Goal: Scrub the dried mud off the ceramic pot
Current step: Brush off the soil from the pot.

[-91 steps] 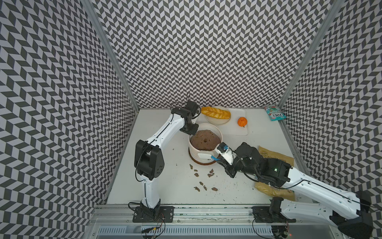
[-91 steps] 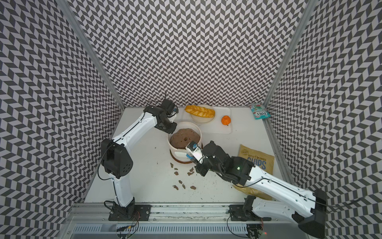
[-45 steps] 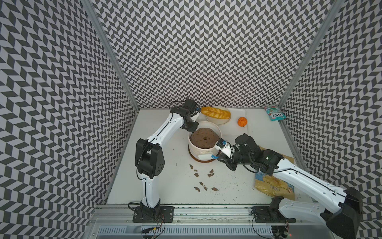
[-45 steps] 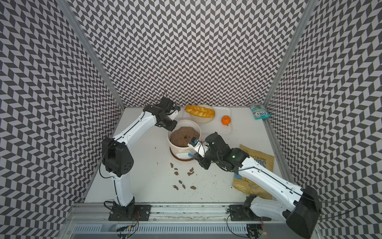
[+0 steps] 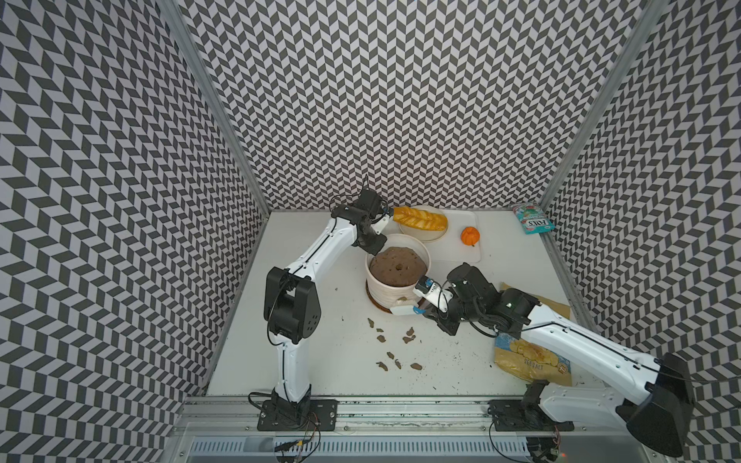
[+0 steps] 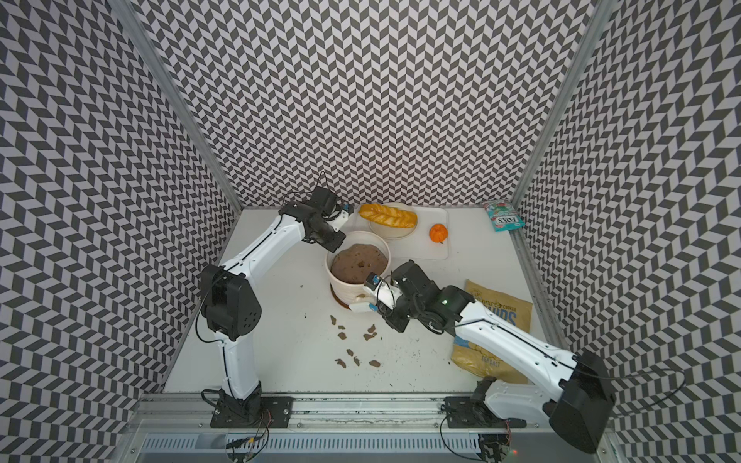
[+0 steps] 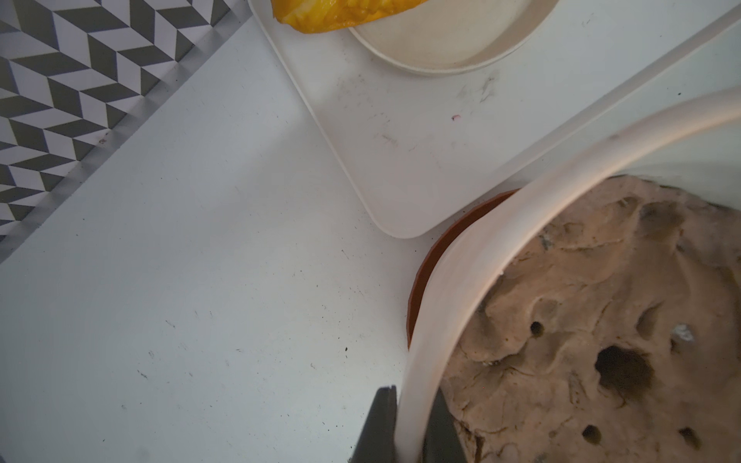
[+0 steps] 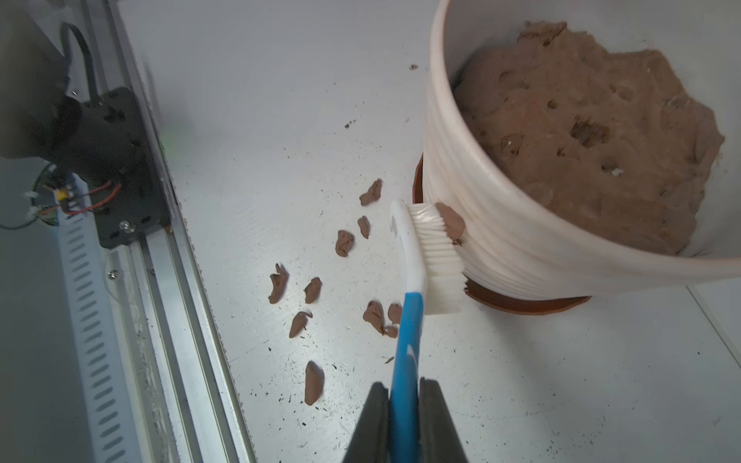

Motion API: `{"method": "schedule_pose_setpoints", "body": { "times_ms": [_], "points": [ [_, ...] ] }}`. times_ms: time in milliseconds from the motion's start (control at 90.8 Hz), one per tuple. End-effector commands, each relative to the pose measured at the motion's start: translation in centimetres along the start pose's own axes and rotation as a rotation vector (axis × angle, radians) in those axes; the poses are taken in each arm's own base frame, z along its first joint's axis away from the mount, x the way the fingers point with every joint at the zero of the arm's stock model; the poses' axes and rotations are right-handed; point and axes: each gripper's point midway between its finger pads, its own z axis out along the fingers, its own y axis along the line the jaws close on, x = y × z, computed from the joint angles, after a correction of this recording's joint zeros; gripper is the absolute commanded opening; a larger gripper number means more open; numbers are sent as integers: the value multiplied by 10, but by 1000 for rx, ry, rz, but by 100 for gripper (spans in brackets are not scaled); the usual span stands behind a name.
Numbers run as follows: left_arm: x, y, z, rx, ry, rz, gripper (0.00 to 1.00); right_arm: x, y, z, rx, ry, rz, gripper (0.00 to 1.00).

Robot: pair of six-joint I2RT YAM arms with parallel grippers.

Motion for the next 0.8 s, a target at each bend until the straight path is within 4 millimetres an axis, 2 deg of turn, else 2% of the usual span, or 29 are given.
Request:
{"method": "schedule_pose_setpoints", "body": {
  "times_ms": [0,110,176,264,441,507,606,672,793],
  "points": [
    [-4,-9,9,40,-7,104,0,12,0,-3,30,84,-52,0],
    [-4,-8,7,33,-12,110,0,-14,28,-23,-90,-35,-119,0],
    [-7,-9,8,37,-17,113,0,-30,33,-32,-104,-138,-132,0],
    [-7,-14,10,54,-12,127,0,-40,26,-30,-65,-187,-129,0],
    [-5,-20,9,75,-12,148,0,-59,-1,-24,48,-220,-123,0],
    [-5,-20,6,75,-18,152,0,-58,-13,-15,82,-189,-118,0],
    [-8,-21,2,75,-39,159,0,-45,-37,-5,170,-122,-91,0],
    [-10,-23,0,82,-49,167,0,-34,-53,0,220,-78,-64,0],
    [-10,-27,1,91,-50,181,0,-2,-67,14,277,61,-16,0]
  ]
}}
